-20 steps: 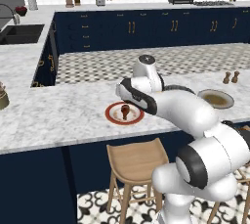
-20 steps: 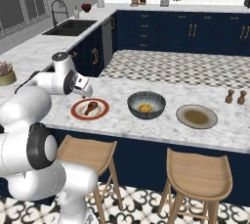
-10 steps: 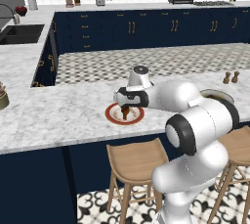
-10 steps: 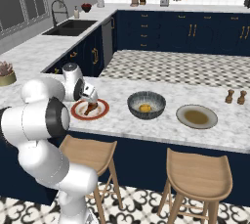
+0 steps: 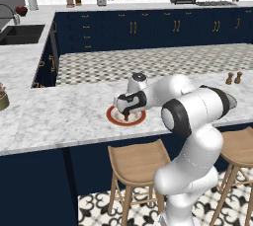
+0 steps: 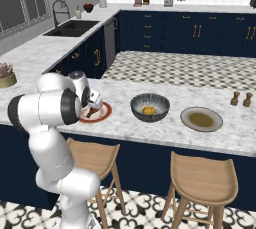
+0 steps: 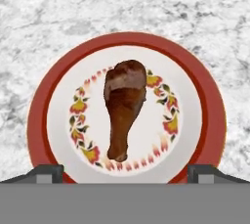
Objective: Pick the chicken drumstick and squash from their plates and place them in the bowl. Then put the bowl in the fridge.
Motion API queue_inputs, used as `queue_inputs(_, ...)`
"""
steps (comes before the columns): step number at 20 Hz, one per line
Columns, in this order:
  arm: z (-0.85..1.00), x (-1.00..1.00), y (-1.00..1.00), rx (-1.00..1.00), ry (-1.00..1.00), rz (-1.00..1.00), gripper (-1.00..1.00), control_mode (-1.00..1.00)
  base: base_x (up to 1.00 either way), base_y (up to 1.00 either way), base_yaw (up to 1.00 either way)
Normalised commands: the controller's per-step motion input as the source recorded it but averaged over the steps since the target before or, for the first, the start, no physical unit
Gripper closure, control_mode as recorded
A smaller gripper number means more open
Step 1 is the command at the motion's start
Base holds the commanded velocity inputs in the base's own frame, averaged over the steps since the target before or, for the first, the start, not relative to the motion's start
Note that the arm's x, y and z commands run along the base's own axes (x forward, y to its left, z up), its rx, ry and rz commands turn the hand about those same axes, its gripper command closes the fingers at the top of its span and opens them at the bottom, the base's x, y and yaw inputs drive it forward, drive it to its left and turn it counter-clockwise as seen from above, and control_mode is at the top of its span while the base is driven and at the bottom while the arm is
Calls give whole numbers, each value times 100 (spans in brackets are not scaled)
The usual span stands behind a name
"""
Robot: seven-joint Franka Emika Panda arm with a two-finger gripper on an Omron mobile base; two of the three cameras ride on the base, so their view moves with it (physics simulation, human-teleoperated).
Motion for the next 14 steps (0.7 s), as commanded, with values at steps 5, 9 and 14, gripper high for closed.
queue_inputs(5,-33,34,2,-1,0,0,-100,-100,0,0,0)
queue_inputs(9,-28,22,0,0,2,-1,-100,-100,0,0,0)
queue_inputs(14,-19,33,5,0,4,0,-100,-100,0,0,0)
